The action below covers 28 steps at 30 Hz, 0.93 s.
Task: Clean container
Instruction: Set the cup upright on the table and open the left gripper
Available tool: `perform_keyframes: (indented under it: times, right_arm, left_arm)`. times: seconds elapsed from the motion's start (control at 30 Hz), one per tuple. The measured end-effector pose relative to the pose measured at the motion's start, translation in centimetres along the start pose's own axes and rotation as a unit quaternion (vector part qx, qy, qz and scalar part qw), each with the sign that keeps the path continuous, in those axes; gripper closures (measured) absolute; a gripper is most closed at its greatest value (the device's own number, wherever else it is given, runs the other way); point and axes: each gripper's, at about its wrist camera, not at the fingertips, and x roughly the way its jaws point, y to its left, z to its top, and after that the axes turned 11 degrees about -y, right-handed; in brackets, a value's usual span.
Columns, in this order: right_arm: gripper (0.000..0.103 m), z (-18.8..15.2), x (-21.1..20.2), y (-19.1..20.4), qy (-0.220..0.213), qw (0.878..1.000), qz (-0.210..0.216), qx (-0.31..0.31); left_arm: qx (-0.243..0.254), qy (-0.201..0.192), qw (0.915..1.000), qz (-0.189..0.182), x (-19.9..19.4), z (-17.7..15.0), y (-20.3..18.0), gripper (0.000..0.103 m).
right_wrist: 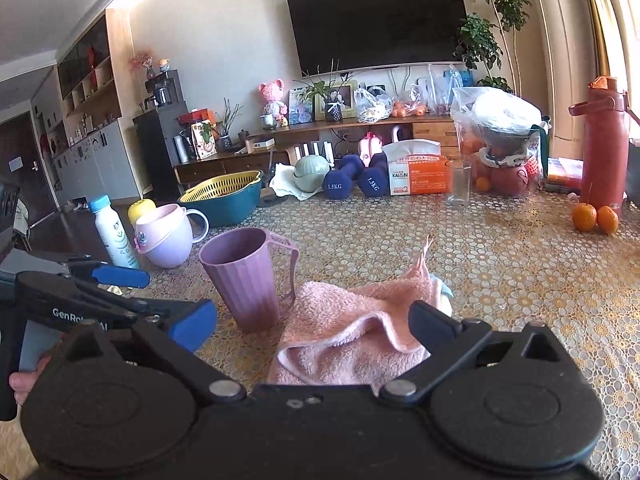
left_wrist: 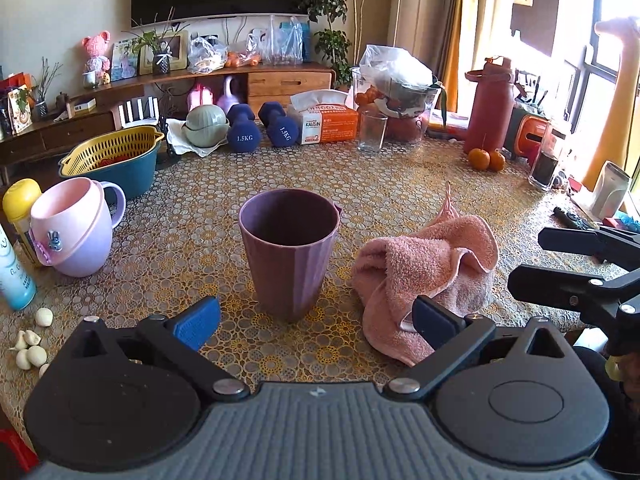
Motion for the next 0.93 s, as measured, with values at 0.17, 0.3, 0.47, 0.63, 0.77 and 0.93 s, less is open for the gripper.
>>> perform_keyframes:
  times: [0.17, 0.3, 0.47, 0.63, 0.77, 0.93]
  right_arm:
    - [0.001, -0.2, -0.8, 0.2, -0.009, 1.0, -0.003, 0.0]
    - [0.001, -0.2, -1.2, 0.6, -0.017, 1.0, -0.007, -0.011]
    - [0.001, -0.1, -1.4, 0.9, -0.026, 1.0, -0.008, -0.015]
    - [0.001, -0.2, -1.4, 0.8, -0.031, 0.999, -0.011, -0.009]
    - [0.001, -0.3, -1.4, 0.6, -0.033, 0.999, -0.015, 0.002]
    - [0.001, -0.6, -1.5, 0.5, -0.034, 0.999, -0.024, 0.013]
  left_arm:
    - [0.004, -0.013, 0.9999, 0.008, -0.7, -0.3, -0.4, 0.0]
    - [0.002, -0.016, 0.9999, 0.005, -0.9, -0.2, -0.7, 0.0]
    - [0.003, -0.02, 0.9998, 0.0, -1.0, -0.2, -1.1, 0.0]
    - [0.006, -0.02, 0.9998, 0.001, -1.1, -0.4, -1.4, 0.0]
    - [0.008, -0.021, 0.9997, 0.001, -1.2, -0.5, -1.7, 0.0]
    - [0.008, -0.021, 0.9998, 0.001, -1.2, -0.5, -1.8, 0.0]
